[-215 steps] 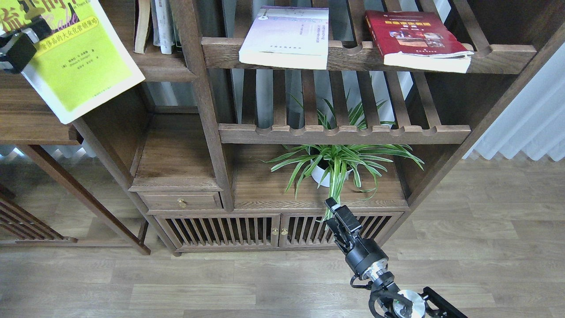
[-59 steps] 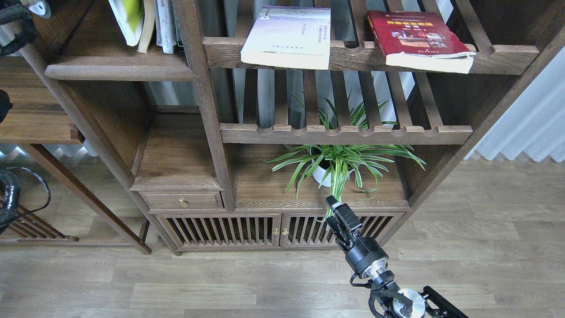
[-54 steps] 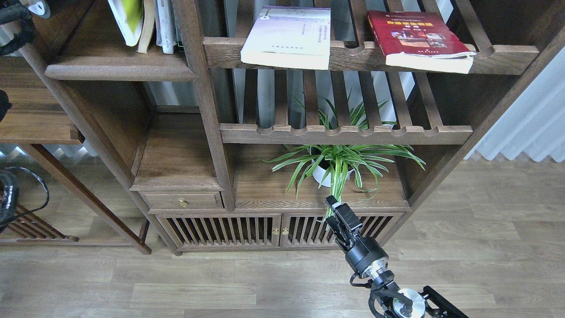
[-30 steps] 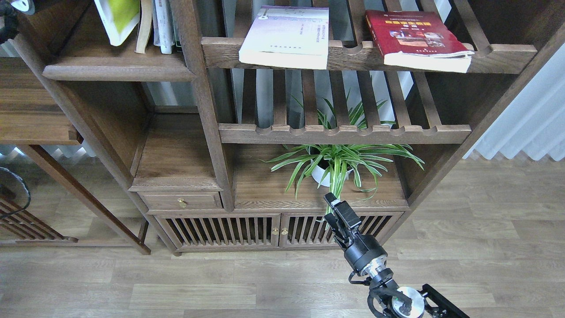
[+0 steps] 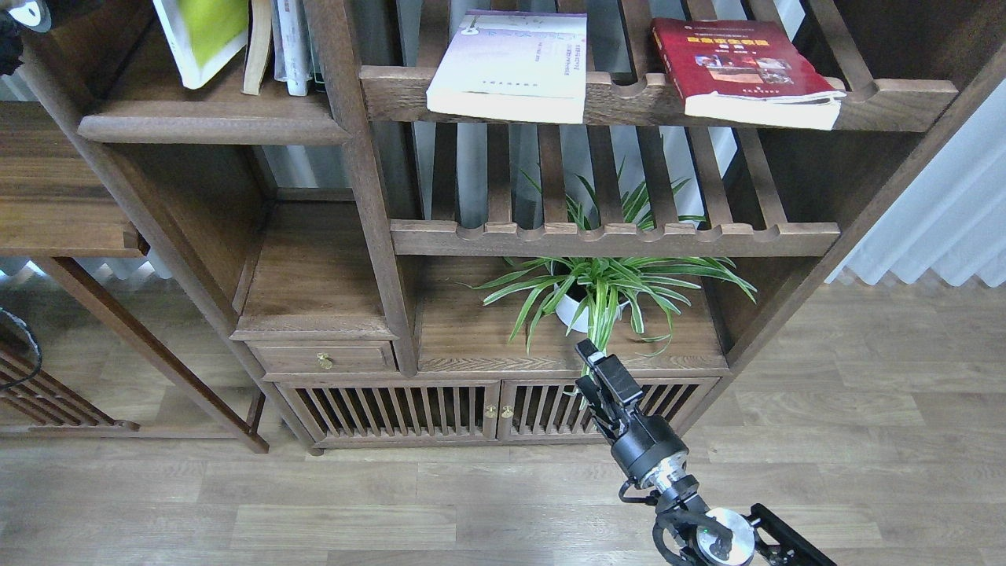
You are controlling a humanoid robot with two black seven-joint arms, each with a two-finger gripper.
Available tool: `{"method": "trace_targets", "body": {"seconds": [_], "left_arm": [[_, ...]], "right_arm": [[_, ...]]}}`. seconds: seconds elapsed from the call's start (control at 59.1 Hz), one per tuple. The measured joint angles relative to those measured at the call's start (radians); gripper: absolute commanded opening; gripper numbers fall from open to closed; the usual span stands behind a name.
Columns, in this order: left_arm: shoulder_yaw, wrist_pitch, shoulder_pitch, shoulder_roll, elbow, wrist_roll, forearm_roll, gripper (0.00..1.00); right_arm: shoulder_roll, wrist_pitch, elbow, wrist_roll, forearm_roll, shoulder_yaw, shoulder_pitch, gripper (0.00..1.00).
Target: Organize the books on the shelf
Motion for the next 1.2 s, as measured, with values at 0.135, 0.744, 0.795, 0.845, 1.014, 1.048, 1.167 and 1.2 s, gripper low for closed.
{"method": "trace_targets", "body": {"seconds": [0.135, 0.744, 0.795, 0.845, 1.014, 1.048, 1.167, 1.2], "left_arm": [[0.000, 0.000, -0.012, -0.006, 0.027, -0.011, 0.007, 0.05], [-0.001, 0.000, -0.053, -0.072, 0.116, -0.184, 0.168, 0.05], [-0.004, 0.000, -0.051, -0.072, 0.116, -0.198, 0.174, 0.05], [-0.006, 0.000, -0.049, -0.072, 0.117, -0.208, 0.177, 0.05], [-0.008, 0.000, -0.043, -0.072, 0.117, -0.229, 0.180, 0.05], [-0.008, 0.000, -0.040, -0.072, 0.117, -0.231, 0.180, 0.05], [-0.006, 0.000, -0.022, -0.072, 0.116, -0.239, 0.185, 0.05], [-0.006, 0.000, -0.013, -0.072, 0.115, -0.248, 0.195, 0.05]], "right_arm": [[0.000, 0.000, 0.001, 0.000, 0.001, 0.000, 0.000, 0.98], [0.000, 0.000, 0.013, 0.000, 0.009, 0.001, -0.001, 0.98], [0.000, 0.000, 0.014, 0.000, 0.009, 0.001, -0.001, 0.98], [0.000, 0.000, 0.014, 0.000, 0.009, 0.001, -0.001, 0.98], [0.000, 0.000, 0.017, 0.000, 0.010, 0.000, -0.002, 0.98], [0.000, 0.000, 0.018, 0.000, 0.010, 0.000, -0.002, 0.98], [0.000, 0.000, 0.022, 0.001, 0.011, 0.001, -0.005, 0.98], [0.000, 0.000, 0.023, 0.001, 0.011, 0.001, -0.006, 0.98]]}}
